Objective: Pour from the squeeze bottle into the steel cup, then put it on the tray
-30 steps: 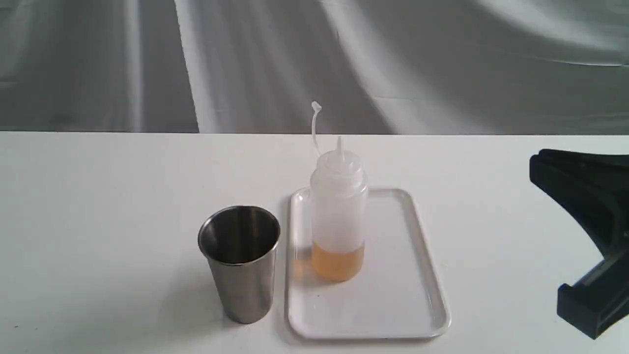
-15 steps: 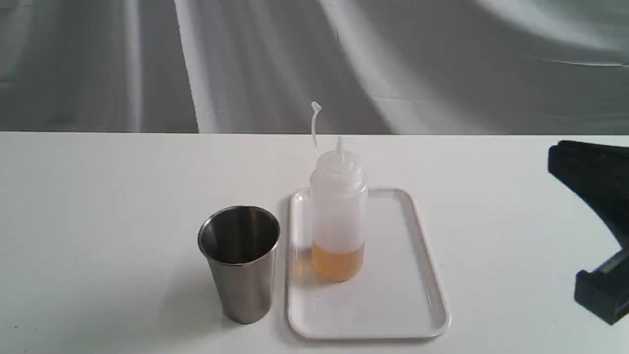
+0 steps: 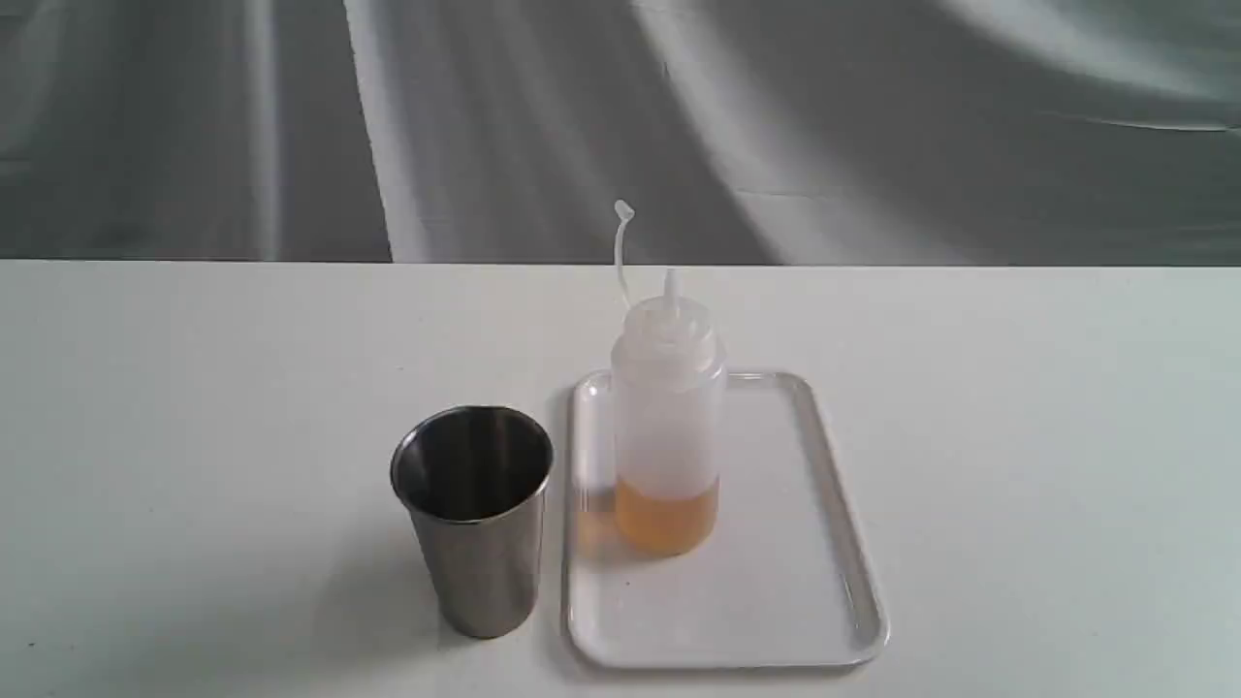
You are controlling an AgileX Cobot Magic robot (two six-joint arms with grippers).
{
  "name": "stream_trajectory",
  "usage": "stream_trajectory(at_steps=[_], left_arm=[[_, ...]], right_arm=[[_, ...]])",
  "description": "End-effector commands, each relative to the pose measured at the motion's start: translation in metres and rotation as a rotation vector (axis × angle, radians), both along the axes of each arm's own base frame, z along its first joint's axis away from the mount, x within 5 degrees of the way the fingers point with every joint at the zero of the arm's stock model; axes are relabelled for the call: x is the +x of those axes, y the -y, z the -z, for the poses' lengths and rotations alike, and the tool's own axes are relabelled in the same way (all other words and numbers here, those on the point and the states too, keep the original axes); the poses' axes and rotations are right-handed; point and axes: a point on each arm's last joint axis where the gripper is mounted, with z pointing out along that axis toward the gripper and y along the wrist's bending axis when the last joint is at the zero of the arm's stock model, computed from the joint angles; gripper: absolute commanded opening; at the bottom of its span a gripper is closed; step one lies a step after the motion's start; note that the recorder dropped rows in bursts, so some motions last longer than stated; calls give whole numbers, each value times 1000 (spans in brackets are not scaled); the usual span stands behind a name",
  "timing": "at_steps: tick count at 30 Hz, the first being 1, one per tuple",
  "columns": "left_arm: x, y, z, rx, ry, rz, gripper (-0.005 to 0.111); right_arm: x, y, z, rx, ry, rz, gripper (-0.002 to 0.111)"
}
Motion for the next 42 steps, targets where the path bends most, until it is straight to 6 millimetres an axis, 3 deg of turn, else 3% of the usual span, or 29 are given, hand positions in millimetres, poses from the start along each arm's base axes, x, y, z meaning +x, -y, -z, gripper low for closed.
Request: stream_trajectory(at_steps=[1,11,18,27,31,42], left_arm=[[0,0,1,-2,6,8,0],[0,0,1,-2,6,8,0],[0,0,1,-4,6,7,0],[0,0,1,-1,5,8,0],[0,0,1,-1,5,8,0],[0,0,1,-4,6,7,0]], right_arm=[[-9,5,9,-8,-12,43,0],[-34,7,62,-15,134,81,0],[-42,6,91,-8,143,73,0],[-51,11,107,59,190,178,0],[-57,11,105,56,250,194,0],[-58,14,117,59,118,226,0]])
